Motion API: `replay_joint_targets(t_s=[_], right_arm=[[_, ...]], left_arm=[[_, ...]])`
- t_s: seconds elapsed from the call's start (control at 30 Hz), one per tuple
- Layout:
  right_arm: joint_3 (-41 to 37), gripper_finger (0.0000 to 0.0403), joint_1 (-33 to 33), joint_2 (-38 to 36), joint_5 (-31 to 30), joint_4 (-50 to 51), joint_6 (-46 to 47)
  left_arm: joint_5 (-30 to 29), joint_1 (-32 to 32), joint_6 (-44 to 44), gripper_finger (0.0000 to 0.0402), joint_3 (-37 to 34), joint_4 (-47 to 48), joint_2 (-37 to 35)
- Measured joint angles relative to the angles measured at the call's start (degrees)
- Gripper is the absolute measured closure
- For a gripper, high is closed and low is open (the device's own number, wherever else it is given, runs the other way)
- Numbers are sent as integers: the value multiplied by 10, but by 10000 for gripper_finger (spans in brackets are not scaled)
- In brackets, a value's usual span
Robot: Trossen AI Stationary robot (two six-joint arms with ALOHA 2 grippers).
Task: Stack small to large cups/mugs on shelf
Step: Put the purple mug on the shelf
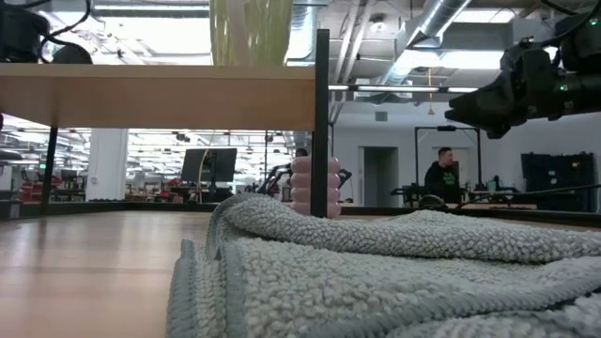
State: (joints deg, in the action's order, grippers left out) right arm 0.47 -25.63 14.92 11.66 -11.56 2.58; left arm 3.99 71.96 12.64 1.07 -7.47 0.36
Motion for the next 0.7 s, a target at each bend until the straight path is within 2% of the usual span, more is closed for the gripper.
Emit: replay_joint_targets(t_s=[0.1, 0.17, 0.4, 0.5, 0.7], right_arm=[[0, 173, 0, 0, -2, 0, 0], [0, 173, 0, 0, -8, 0, 0], [0, 173, 0, 0, -43, 5, -1], [0, 173, 0, 0, -43, 8, 0], [0, 173, 0, 1, -43, 12, 0]], left_arm=[[66, 0, -17, 242, 14, -9, 0], [88, 0, -23, 242, 19, -12, 0], [78, 0, -23, 242, 23, -3, 0], [84, 0, -15, 242, 23, -3, 0], [52, 0, -10, 242, 24, 13, 0]])
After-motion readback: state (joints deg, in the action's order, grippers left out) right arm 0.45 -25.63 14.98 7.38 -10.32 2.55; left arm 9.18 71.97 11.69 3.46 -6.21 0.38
